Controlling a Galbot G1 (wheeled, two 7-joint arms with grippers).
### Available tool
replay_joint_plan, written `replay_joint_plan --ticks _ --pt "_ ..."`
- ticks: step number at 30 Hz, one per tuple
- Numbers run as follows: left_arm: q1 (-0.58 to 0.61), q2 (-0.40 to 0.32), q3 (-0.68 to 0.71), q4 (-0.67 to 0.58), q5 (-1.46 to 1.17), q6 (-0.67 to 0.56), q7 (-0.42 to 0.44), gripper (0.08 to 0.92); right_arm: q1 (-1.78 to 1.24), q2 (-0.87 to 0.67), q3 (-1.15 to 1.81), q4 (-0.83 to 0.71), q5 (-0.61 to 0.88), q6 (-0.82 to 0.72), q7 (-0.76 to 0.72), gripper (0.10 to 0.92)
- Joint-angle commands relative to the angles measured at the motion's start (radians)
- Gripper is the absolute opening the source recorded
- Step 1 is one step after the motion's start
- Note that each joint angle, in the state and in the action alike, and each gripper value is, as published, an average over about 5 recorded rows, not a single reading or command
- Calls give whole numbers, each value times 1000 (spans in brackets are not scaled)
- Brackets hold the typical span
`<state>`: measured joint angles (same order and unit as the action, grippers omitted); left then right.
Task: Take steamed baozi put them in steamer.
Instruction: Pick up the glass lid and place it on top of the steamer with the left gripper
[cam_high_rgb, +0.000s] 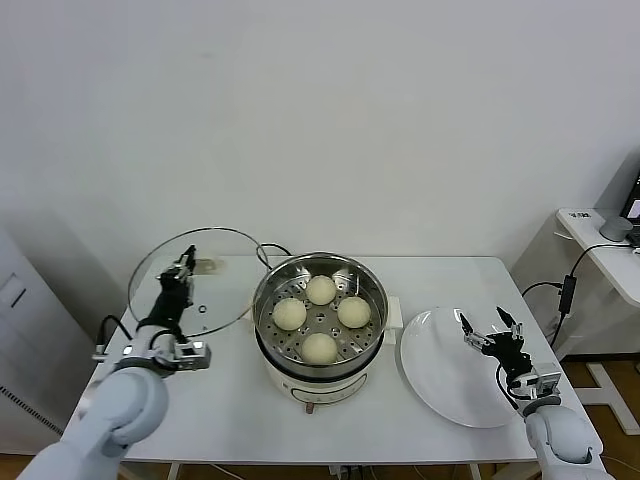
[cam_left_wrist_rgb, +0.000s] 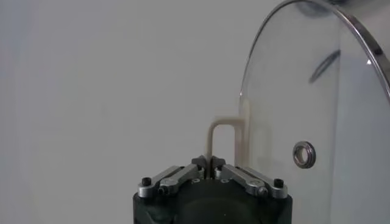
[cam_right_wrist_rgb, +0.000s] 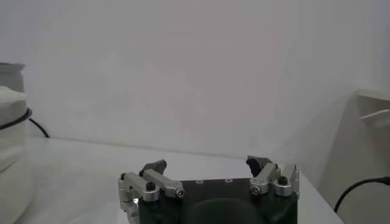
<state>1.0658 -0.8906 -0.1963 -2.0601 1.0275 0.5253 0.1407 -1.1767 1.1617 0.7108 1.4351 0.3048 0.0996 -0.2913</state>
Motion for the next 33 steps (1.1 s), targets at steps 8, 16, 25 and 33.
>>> replay_joint_plan --ticks 8,16,25,33 --pt "-153 -160 329 4 254 238 80 104 -2 1 2 0 -4 1 2 823" --pt "-171 -249 398 58 299 248 82 104 6 4 -3 -4 -7 0 3 823" --pt "-200 -306 456 133 306 242 70 104 8 2 -2 -12 -6 0 3 823" --pt "-226 -338 489 175 301 242 68 104 7 1 3 -21 -6 3 0 823"
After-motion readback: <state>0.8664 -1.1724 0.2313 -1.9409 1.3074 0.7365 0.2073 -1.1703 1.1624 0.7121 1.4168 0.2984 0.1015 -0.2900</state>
